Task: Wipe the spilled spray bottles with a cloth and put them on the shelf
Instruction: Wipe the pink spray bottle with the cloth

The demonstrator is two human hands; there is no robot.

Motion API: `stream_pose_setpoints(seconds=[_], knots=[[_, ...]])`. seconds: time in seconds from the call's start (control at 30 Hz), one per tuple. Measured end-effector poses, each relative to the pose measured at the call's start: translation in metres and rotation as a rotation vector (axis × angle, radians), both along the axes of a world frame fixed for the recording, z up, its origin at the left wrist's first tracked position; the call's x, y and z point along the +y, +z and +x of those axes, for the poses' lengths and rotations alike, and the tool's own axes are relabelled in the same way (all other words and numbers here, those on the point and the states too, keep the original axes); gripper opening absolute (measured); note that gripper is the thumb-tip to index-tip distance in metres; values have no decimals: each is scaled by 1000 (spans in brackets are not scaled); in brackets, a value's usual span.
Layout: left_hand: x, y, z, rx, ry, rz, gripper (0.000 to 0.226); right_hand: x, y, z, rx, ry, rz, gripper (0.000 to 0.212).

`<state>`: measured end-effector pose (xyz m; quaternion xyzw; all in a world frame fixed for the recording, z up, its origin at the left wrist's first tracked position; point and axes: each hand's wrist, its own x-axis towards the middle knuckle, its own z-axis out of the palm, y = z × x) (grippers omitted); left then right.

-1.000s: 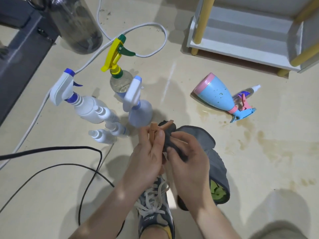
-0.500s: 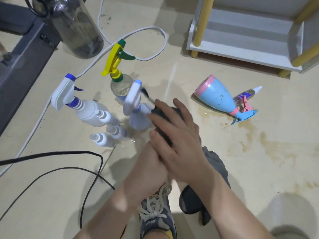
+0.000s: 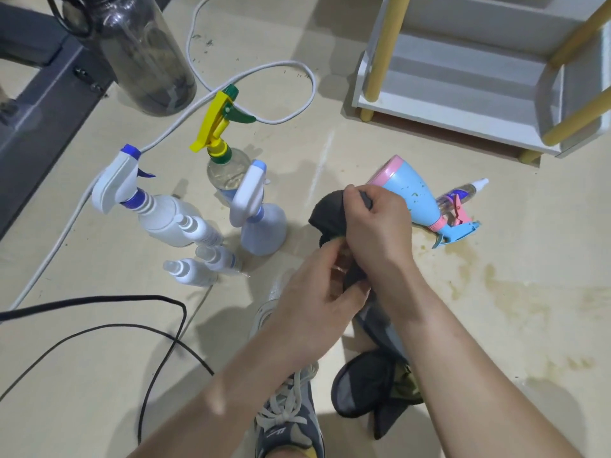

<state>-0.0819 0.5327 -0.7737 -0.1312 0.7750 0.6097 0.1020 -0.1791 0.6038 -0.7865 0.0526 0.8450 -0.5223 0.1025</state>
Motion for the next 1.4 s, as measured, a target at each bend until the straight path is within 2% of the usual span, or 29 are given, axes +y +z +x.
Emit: stream_pose_setpoints(seconds=[0.03,0.1,0.13,0.17,0.2,0.23,0.33,0.53,0.63,0.7,0.83,0.97,1.03,1.1,1.2,1.27,1.33,1.4], knots=[[-1,0,0,-4,21,27,31,0,1,-1,-119,-118,-143,45],[-6,0,1,-15,81,87,36,9,-7,0,-497,-402,-609,25],[-8,1,0,-31,109,125,37,17,-11,5,-699,-436,-816,24],[-11,1,0,-51,126,166,37,24,-12,11,-814,-447,-921,39],[-12,3,-1,-76,140,209,36,30,-13,17,-873,-439,-974,51],[-12,5,-2,-112,162,256,30,36,-17,23,-896,-441,-1014,54],[-9,10,-5,-209,215,397,22,50,-22,33,-816,-469,-1096,39],[-7,5,-6,-291,271,568,17,64,-15,44,-815,-282,-1005,21],[-8,0,-4,-254,292,551,29,67,-7,45,-924,-234,-1067,26],[-10,0,-4,-224,311,413,33,73,-4,42,-848,-222,-1043,26],[-13,6,-5,-182,231,117,30,80,16,36,-474,-155,-814,22],[-17,7,-6,-3,146,-255,19,41,10,49,-362,28,-766,25],[-24,11,-6,37,195,-249,20,28,3,54,-354,66,-760,27],[-33,12,-4,51,241,-195,33,21,-2,55,-344,54,-734,28],[-36,12,5,76,252,-184,43,14,-8,55,-433,45,-759,28],[-37,11,12,82,284,-177,43,9,-8,51,-435,90,-644,24],[-44,7,16,78,360,-157,41,3,-10,49,-316,158,-428,28],[-53,6,17,62,403,-106,37,0,-5,53,-167,122,-287,29]])
